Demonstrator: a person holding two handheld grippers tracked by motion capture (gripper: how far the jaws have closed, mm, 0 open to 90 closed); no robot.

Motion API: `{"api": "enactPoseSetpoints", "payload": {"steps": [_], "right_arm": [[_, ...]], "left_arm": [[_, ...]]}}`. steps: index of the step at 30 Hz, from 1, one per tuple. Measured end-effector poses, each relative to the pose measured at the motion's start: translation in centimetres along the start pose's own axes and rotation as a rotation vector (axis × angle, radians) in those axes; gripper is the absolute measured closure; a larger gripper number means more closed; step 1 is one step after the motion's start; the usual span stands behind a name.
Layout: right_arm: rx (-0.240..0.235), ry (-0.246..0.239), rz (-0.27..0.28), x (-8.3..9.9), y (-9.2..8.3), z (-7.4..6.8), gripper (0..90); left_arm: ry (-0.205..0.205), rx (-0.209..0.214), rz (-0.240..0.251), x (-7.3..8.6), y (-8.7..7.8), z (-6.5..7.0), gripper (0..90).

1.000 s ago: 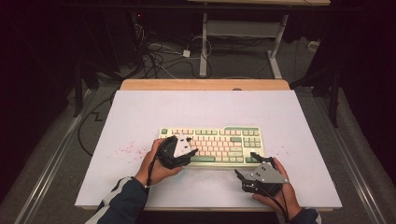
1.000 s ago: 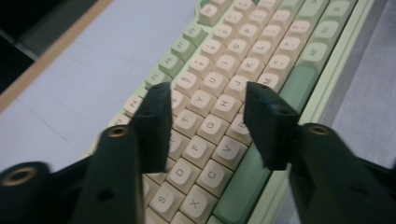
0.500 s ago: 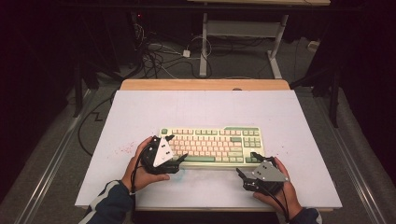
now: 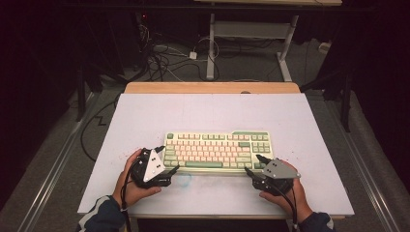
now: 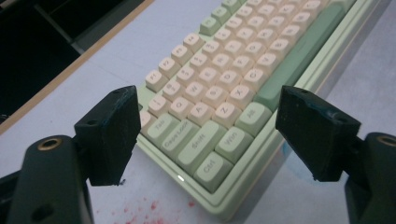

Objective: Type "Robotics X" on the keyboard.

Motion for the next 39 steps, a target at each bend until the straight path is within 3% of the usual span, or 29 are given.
{"api": "enactPoseSetpoints", "payload": {"steps": [5,10,17,25,34,39], "right_arm": [[-0.026,0.012,-0.023,-1.5,1.1,0.2,76.7],[-0.086,0.006,-0.056,-3.2,2.9,-0.2,89.8],[-0.120,-0.010,-0.080,-4.8,5.2,-1.0,90.0],[-0.144,-0.043,-0.118,-5.7,7.8,-2.2,90.0],[-0.125,-0.071,-0.180,-5.8,9.7,-2.7,90.0],[-0.125,-0.070,-0.186,-5.9,10.1,-2.8,90.0]], "left_arm": [[0.006,-0.019,-0.029,0.8,-0.6,-0.3,20.9],[-0.014,-0.036,-0.048,1.7,-1.3,-0.4,19.8],[-0.019,-0.040,-0.071,2.5,-2.0,-0.4,19.1],[-0.007,-0.036,-0.097,3.0,-1.7,-0.4,19.1],[-0.005,-0.030,-0.107,3.2,-1.6,-0.3,19.0],[-0.004,-0.025,-0.117,3.4,-1.4,-0.2,19.1]]}}
Point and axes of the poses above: each handheld gripper's, and its own axes: y roughly forward along the jaws, x roughly out of its underside, z roughly to its right, the point moved 3 cm from there along y, roughly forward along the jaws, and after that the axes turned 9 degrees about x, right-handed, at the moved point
